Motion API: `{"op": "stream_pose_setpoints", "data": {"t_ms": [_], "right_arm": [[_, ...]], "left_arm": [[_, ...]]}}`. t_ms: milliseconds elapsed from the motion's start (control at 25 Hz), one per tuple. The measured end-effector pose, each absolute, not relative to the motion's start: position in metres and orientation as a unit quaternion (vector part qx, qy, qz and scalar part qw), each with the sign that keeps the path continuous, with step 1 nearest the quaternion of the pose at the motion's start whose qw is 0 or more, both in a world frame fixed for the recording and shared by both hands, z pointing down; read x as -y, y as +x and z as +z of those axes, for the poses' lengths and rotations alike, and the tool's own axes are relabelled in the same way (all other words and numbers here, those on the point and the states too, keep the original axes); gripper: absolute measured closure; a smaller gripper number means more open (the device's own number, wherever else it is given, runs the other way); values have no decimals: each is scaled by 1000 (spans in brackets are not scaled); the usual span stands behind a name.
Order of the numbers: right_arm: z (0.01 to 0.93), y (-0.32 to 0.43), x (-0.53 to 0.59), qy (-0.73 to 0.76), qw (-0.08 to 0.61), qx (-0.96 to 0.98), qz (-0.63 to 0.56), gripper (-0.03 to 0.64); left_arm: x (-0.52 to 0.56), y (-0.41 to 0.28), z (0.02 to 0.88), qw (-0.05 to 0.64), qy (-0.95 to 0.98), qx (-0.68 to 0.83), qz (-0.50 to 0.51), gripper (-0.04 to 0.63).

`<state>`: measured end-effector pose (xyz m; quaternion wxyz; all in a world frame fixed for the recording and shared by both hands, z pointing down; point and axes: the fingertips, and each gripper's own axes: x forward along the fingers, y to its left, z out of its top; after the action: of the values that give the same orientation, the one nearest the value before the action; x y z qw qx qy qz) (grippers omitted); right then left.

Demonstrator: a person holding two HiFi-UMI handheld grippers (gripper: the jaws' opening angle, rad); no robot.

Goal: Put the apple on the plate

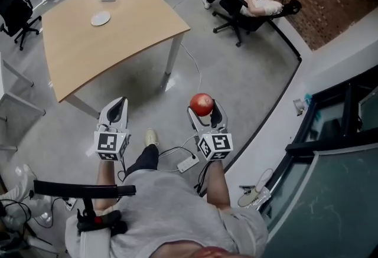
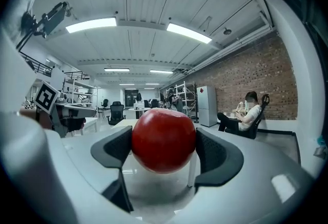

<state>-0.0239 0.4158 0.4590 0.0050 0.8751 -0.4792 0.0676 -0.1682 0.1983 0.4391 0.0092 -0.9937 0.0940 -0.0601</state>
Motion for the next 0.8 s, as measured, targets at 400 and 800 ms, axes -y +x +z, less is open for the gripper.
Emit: {"op": "stream_pose_setpoints", "data": {"t_ms": [400, 800], "right_arm": [[455, 62, -342, 867, 1, 494, 67, 224], [452, 117, -289, 859, -8, 507, 69, 224]], "left_arm": [[-130, -82, 433, 9, -992, -106, -71, 575], [-86, -32, 426, 13, -991, -112, -67, 575]]}}
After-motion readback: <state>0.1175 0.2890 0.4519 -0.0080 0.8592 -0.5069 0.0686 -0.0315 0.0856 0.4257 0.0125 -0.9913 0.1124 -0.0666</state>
